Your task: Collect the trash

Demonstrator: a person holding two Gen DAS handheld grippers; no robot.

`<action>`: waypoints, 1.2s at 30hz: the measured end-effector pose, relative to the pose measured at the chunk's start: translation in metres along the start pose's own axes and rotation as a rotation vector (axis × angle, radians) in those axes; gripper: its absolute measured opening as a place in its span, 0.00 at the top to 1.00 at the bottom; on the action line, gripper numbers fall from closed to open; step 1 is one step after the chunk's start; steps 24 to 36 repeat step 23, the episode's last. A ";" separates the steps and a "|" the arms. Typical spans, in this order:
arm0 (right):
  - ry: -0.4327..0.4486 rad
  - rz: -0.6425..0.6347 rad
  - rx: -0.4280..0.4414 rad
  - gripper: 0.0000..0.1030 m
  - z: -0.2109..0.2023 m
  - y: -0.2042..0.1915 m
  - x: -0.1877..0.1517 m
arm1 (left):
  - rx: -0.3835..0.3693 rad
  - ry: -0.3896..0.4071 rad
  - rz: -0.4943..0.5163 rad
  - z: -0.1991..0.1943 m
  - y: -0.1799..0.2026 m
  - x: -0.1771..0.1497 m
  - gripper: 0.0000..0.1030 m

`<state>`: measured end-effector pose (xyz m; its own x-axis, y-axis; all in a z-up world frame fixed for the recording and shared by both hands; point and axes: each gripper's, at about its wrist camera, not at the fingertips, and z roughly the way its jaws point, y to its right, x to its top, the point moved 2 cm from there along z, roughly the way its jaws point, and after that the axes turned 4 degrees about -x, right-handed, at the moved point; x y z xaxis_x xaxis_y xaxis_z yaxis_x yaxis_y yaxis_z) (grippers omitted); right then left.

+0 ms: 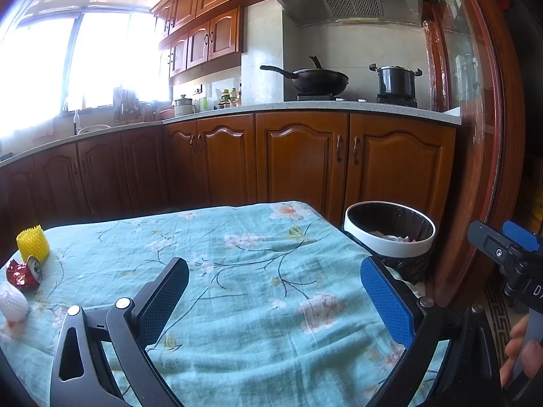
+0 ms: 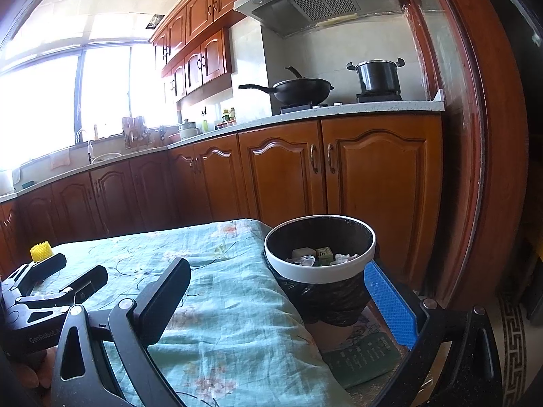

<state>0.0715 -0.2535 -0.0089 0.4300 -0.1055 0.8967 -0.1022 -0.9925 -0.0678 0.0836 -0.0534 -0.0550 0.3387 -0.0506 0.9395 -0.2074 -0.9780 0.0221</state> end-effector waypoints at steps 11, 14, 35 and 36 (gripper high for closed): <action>-0.012 0.007 0.004 0.00 0.003 0.000 -0.002 | -0.003 -0.005 -0.007 0.002 -0.001 0.000 0.01; -0.012 0.008 0.005 0.00 0.003 0.000 -0.001 | -0.007 -0.007 -0.007 0.003 -0.001 0.000 0.01; -0.020 0.010 0.008 0.00 0.007 -0.001 -0.002 | -0.014 -0.009 -0.014 0.004 -0.002 0.001 0.01; -0.020 0.010 0.008 0.00 0.007 -0.001 -0.002 | -0.014 -0.009 -0.014 0.004 -0.002 0.001 0.01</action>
